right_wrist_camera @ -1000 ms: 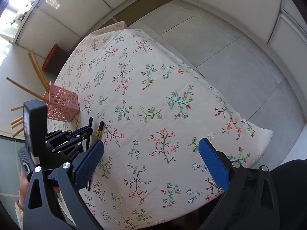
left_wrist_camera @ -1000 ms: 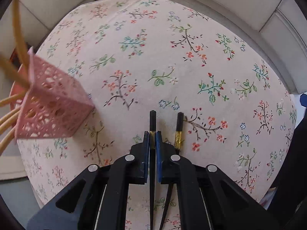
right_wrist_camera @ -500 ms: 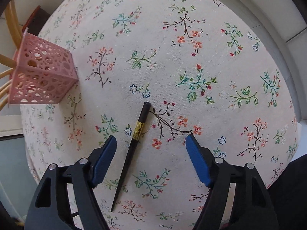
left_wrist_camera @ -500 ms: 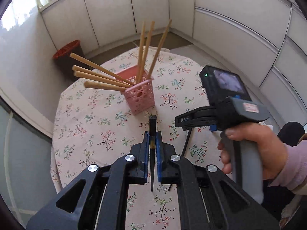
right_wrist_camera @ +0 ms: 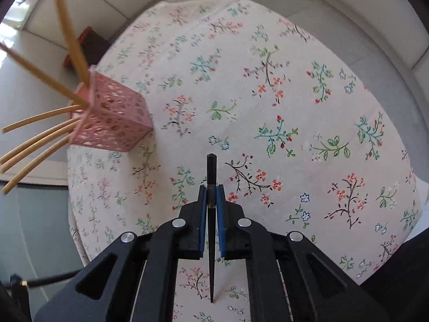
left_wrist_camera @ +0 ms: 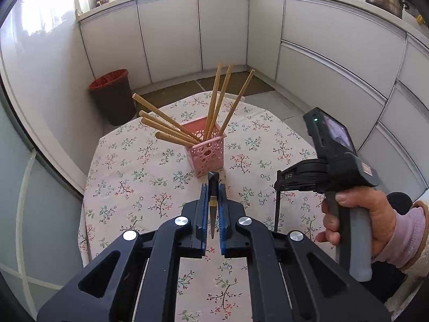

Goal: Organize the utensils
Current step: 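Grasp the other black chopstick with the right tool and lift it upright, then carry both black chopsticks upright over the pink holder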

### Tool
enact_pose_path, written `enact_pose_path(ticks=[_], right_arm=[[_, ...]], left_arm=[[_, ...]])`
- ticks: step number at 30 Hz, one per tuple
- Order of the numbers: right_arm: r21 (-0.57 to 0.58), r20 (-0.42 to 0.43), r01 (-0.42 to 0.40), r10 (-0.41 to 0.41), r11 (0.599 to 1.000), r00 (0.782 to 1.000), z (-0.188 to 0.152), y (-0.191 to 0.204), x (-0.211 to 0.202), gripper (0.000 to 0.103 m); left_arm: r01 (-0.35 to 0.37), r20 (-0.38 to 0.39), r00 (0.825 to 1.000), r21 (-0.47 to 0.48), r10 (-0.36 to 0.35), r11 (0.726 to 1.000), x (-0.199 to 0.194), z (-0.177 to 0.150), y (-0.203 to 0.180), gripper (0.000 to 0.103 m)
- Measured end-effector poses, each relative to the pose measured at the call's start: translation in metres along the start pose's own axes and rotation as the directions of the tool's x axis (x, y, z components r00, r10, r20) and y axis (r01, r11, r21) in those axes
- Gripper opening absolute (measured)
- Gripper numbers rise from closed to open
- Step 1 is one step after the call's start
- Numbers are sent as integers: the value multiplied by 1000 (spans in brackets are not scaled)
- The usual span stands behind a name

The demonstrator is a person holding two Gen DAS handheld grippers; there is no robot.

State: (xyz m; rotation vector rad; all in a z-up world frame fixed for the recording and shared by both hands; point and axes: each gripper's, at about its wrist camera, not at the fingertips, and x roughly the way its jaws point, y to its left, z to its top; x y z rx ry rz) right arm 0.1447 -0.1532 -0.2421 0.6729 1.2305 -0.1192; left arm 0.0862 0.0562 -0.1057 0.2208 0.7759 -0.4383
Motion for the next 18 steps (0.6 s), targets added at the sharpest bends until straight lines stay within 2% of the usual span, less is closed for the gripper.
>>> enact_pose_path(ticks=[3, 5, 9, 12, 18], right_arm=[[-126, 100, -76, 89, 989, 991, -13, 8, -48, 7], [-222, 178, -107, 149, 969, 973, -23, 12, -83, 7], [-357, 293, -97, 211, 929, 933, -37, 23, -136, 7], [-395, 345, -80, 228, 915, 911, -39, 27, -166, 7], [-446, 399, -102, 300, 889, 867, -33, 42, -222, 7]], left_arm=[[35, 25, 999, -41, -34, 999, -7, -1, 1, 6], [62, 35, 998, -77, -60, 995, -11, -2, 3, 6], [86, 54, 995, -146, -79, 986, -17, -2, 8, 6], [85, 71, 995, -177, -73, 981, -22, 3, 10, 6], [61, 125, 991, -192, -37, 979, -39, 26, 11, 6]])
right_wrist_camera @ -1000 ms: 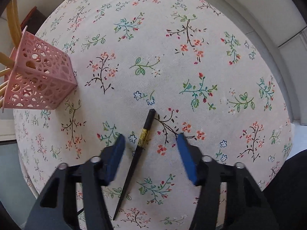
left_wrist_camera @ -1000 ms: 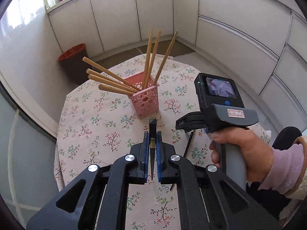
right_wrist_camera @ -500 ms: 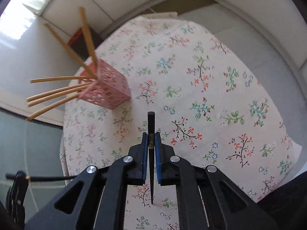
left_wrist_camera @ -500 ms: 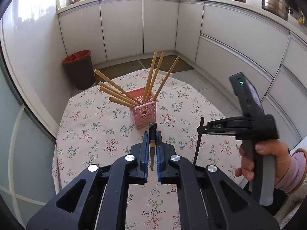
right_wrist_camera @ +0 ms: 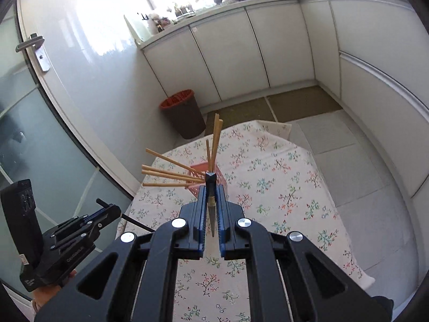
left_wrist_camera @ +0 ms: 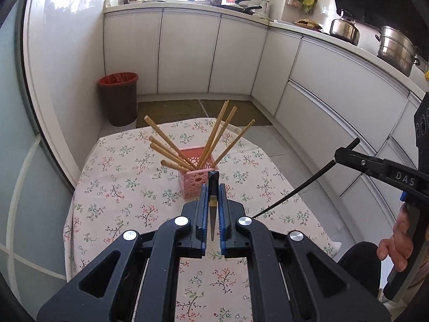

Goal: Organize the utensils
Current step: 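Carry both black chopsticks upright over the pink holder, then open the left tool to drop its black chopstick while the right tool drops its own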

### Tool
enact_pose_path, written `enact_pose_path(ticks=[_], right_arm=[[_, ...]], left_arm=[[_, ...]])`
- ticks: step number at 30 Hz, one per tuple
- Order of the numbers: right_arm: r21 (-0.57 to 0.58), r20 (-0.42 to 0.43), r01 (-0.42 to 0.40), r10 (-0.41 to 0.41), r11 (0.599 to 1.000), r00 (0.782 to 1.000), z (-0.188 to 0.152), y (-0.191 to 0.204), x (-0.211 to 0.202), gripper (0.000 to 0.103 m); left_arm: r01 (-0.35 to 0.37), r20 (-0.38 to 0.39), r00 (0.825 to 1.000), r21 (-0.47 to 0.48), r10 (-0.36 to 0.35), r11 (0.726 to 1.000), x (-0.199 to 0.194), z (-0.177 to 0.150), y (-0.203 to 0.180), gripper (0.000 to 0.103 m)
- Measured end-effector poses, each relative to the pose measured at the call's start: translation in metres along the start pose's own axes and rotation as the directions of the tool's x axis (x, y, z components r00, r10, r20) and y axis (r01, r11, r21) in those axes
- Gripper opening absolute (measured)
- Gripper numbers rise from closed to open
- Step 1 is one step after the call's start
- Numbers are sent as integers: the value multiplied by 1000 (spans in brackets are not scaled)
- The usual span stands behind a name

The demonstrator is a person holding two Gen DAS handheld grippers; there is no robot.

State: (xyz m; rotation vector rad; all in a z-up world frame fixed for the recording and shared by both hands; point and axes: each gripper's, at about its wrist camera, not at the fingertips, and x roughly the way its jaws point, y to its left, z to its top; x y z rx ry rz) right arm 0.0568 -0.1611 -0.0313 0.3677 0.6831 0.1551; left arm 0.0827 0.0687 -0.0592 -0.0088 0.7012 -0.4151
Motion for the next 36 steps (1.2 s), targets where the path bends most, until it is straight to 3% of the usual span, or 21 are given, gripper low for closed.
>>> enact_pose_path(ticks=[9, 15, 24, 28, 29, 32, 36], right_arm=[[-42, 97, -60, 64, 997, 993, 49, 24, -21, 7], [-74, 130, -83, 92, 994, 987, 70, 39, -19, 7], [-88, 149, -68, 81, 994, 986, 83, 44, 14, 7], [-71, 133, -59, 68, 996, 989, 88, 41, 36, 7], [-69, 131, -59, 67, 996, 989, 89, 40, 41, 7], [-73, 134, -58, 68, 996, 989, 93, 42, 50, 8], [-83, 138, -54, 65, 995, 988, 100, 48, 62, 7]], left_arm=[[-26, 135, 991, -9, 27, 1000, -11, 63, -12, 6], [-55, 179, 982, -35, 61, 998, 4, 91, -16, 6], [-127, 110, 985, -81, 135, 989, 80, 96, 6, 6], [-105, 52, 992, -100, 111, 989, 117, 81, 22, 7], [-92, 43, 994, -119, 98, 989, 119, 79, 27, 10], [-78, 111, 989, -176, 98, 981, 96, 82, 40, 41], [-68, 214, 969, -251, 124, 966, 56, 96, 51, 44]])
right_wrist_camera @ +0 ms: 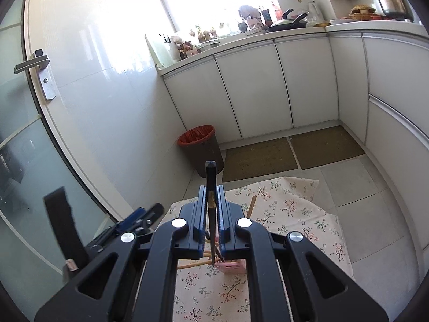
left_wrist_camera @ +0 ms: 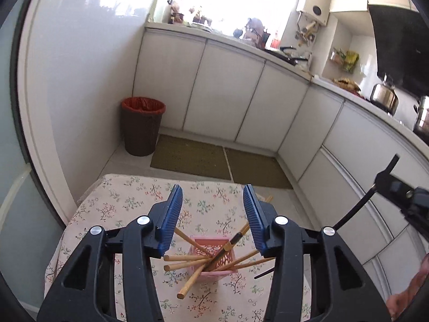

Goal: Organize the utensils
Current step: 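Open the left tool to drop its black chopstick while the right tool drops its own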

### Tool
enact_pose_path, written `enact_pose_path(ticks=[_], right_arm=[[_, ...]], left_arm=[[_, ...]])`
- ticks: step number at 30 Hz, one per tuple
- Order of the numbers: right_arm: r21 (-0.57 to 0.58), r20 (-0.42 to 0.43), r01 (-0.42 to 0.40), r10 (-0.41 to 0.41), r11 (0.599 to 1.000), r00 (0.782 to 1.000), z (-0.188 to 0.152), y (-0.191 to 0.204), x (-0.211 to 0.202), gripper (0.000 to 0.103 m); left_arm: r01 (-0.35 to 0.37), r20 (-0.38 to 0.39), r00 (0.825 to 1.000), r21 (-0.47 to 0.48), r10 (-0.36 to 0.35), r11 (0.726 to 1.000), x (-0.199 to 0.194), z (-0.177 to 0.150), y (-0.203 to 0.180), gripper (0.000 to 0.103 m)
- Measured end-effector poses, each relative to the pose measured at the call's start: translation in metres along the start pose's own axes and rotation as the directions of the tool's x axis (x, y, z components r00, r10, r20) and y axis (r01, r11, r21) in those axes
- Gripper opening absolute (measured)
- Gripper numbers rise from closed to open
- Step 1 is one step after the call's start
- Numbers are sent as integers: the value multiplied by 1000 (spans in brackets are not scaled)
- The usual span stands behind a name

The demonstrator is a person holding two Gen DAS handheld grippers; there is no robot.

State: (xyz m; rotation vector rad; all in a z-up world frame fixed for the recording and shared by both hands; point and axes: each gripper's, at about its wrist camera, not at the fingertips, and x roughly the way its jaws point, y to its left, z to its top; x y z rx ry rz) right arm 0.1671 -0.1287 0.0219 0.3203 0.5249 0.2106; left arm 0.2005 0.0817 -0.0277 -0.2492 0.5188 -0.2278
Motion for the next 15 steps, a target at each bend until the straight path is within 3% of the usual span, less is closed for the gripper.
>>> enact_pose_path(ticks=[6, 9, 15], right_arm=[[-50, 26, 39, -38, 998, 999, 7, 10, 16, 7], [-59, 27, 42, -40, 997, 999, 10, 15, 21, 7], [-85, 18, 55, -53, 995, 998, 8, 25, 37, 7]], left_arm=[[-87, 103, 991, -10, 87, 996, -42, 16, 1, 48], [-98, 121, 988, -16, 99, 995, -50, 17, 5, 54], [-91, 113, 989, -24, 93, 996, -52, 17, 11, 54]])
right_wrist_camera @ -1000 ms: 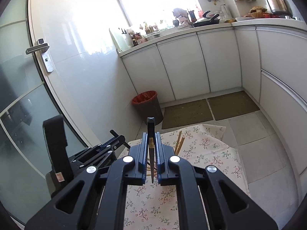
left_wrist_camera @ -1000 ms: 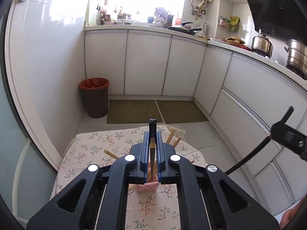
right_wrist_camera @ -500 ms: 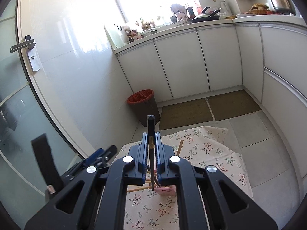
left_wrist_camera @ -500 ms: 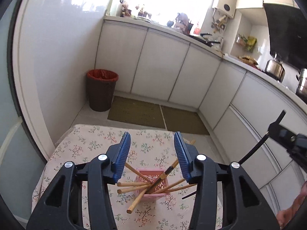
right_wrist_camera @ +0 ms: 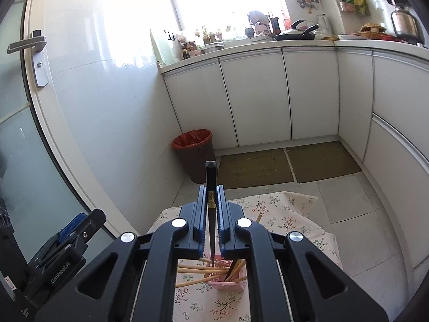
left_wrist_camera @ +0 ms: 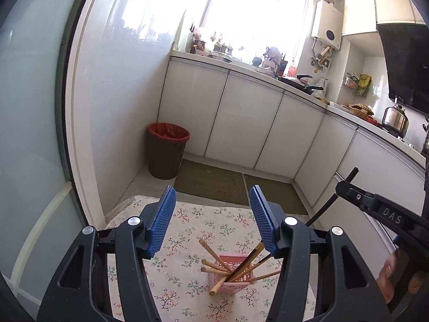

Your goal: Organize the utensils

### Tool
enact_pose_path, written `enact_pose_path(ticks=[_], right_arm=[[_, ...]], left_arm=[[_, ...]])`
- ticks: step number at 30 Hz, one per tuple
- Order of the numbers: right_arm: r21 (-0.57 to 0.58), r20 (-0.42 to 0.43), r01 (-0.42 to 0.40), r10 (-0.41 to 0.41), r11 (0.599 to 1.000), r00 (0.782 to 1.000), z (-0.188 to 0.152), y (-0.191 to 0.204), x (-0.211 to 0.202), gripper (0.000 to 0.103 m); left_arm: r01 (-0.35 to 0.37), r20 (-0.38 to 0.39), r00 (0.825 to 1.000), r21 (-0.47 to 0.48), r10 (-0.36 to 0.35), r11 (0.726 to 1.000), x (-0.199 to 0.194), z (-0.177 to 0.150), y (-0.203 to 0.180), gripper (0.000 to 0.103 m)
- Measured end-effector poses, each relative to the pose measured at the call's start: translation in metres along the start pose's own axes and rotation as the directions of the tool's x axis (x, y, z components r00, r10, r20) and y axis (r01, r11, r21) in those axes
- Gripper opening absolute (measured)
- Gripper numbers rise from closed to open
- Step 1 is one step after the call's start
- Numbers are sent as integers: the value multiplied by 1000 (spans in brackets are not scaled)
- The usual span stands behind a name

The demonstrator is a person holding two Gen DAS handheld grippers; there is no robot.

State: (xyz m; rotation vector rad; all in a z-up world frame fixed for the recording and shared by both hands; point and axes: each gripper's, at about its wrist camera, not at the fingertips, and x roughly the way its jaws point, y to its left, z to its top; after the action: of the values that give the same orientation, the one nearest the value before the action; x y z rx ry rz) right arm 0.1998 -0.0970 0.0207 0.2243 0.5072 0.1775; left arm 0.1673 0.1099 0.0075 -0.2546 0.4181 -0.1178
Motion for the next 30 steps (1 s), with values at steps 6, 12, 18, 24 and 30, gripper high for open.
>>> enact_pose_path(ticks=[6, 12, 18, 24, 30], right_arm=[[3, -51, 3, -3, 1000, 999, -18, 2, 34, 11], [-11, -29, 29, -29, 1000, 999, -10, 3, 31, 20], [-43, 30, 50, -49, 998, 998, -8, 8, -4, 27], [-49, 99, 127, -121, 991, 988, -19, 10, -51, 55], [-18, 149, 265, -260, 964, 954, -31, 1, -93, 86]], left_arm=[[3, 10, 1000, -11, -3, 1000, -5, 3, 6, 54], [2, 17, 1000, -19, -2, 1000, -11, 5, 8, 54], [-4, 27, 1000, -2, 4, 1000, -23, 8, 1, 60], [-52, 93, 995, 61, 46, 997, -51, 7, -26, 90], [-105, 131, 987, 128, 88, 986, -80, -5, -56, 96]])
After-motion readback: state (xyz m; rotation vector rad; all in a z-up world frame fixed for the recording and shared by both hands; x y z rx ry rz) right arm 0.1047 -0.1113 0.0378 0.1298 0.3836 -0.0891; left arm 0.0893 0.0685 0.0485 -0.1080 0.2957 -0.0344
